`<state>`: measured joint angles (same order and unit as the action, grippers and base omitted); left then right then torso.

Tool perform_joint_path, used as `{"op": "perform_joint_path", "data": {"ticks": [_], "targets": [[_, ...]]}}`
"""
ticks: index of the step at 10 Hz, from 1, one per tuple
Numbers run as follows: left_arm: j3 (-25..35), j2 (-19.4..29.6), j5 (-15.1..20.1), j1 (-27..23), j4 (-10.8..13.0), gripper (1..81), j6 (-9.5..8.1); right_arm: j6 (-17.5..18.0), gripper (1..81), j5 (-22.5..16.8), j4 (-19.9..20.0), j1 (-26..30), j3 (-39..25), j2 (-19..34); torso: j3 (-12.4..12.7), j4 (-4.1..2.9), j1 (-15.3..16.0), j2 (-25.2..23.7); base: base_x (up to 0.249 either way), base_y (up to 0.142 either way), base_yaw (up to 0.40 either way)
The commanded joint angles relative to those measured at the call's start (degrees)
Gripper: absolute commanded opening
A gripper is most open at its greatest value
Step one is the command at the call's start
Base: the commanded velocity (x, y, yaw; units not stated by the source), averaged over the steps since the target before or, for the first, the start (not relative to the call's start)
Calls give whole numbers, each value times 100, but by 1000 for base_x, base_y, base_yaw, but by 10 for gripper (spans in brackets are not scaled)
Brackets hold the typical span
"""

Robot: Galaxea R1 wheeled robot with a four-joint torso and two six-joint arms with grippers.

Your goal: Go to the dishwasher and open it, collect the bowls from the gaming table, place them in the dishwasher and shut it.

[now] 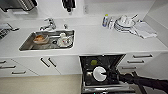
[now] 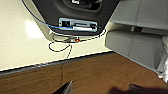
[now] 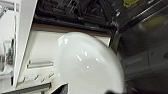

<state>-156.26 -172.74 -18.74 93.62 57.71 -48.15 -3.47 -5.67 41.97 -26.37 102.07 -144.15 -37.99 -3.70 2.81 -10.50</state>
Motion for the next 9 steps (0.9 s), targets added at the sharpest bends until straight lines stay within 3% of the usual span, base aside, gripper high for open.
{"op": "perform_joint_path", "data": {"ticks": [1, 3, 4, 6, 7, 8, 9], "targets": [[-63, -50, 511, 293, 74, 811, -1, 136, 811, -409, 109, 707, -188, 243, 0, 0, 0, 0, 0, 0, 0], [-63, -94, 703, 214, 65, 811, -45, 224, 811, -733, 118, 690, -451, 812, 0, 0, 0, 0, 0, 0, 0], [-63, -147, 940, 143, -48, 811, -106, 338, 811, -874, 101, 602, -601, 1174, 0, 0, 0, 0, 0, 0, 0], [-63, -244, 1408, 38, -498, 811, -159, 392, 811, -1322, 13, -90, -708, 1798, 0, 0, 0, 0, 0, 0, 0], [-63, -244, 1408, 29, -524, 811, -159, 383, 811, -1332, -31, -592, -567, 1984, 0, 0, 0, 0, 0, 0, 0], [-63, -244, 1408, 3, -524, 811, -159, 339, 811, -1340, -31, -969, -461, 2081, 0, 0, 369, -573, 0, 0, 0], [-63, -227, 1382, 3, -515, 811, -151, 330, 811, -1332, -31, -1356, -383, 2107, 0, 0, 378, -588, 0, 0, 0]]}}
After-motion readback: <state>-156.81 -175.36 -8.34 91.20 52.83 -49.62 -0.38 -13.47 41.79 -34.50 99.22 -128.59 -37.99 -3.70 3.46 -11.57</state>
